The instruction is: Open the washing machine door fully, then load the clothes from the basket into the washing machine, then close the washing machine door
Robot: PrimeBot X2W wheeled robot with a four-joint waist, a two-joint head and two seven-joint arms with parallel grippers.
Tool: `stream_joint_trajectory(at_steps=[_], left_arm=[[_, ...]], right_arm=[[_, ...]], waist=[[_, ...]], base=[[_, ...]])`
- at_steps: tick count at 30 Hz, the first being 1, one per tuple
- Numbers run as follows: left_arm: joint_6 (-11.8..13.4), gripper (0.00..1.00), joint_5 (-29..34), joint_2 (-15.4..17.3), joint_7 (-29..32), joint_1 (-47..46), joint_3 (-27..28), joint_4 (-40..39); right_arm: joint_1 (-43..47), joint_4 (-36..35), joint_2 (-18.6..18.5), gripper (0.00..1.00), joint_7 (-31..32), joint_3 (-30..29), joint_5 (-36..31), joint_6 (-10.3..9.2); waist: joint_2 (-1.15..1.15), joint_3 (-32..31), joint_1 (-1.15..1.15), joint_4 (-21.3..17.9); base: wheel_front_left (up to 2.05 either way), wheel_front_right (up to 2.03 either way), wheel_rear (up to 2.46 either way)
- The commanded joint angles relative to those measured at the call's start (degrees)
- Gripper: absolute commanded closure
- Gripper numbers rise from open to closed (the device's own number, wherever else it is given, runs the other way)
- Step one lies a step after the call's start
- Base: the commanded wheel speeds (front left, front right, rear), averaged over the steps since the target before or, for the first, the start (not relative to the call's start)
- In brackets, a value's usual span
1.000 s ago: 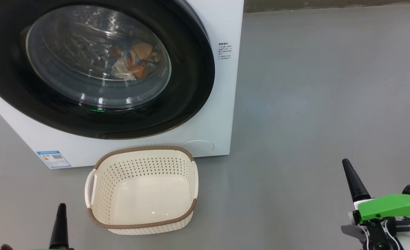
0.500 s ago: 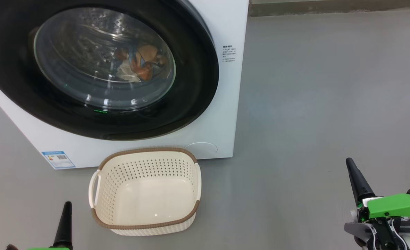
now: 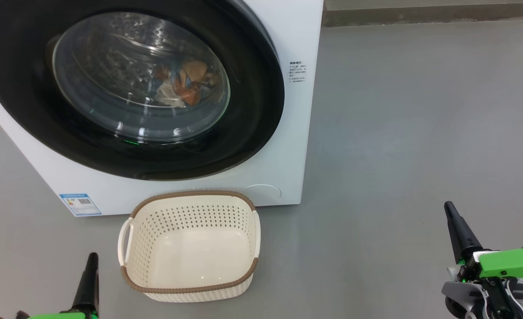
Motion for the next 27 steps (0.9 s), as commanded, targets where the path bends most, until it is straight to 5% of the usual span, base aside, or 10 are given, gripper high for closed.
stream_joint_trajectory(at_steps=[1, 27], left_arm=[[-0.13, 1.00, -1.29, 0.52, 0.66, -2.58, 1.42, -1.76], [-0.13, 1.00, -5.45, 0.13, 1.84, -2.88, 1.40, -1.84]], right_arm=[[-0.07, -1.83, -0.25, 1.00, 0.54, 0.42, 1.35, 0.02], [0.07, -2.01, 0.46, 1.00, 1.97, -0.98, 4.38, 0.02]], waist=[[0.00, -0.07, 0.00, 0.07], [0.00, -0.42, 0.00, 0.46]], base=[[0.00, 0.00, 0.00], [0.00, 0.00, 0.00]])
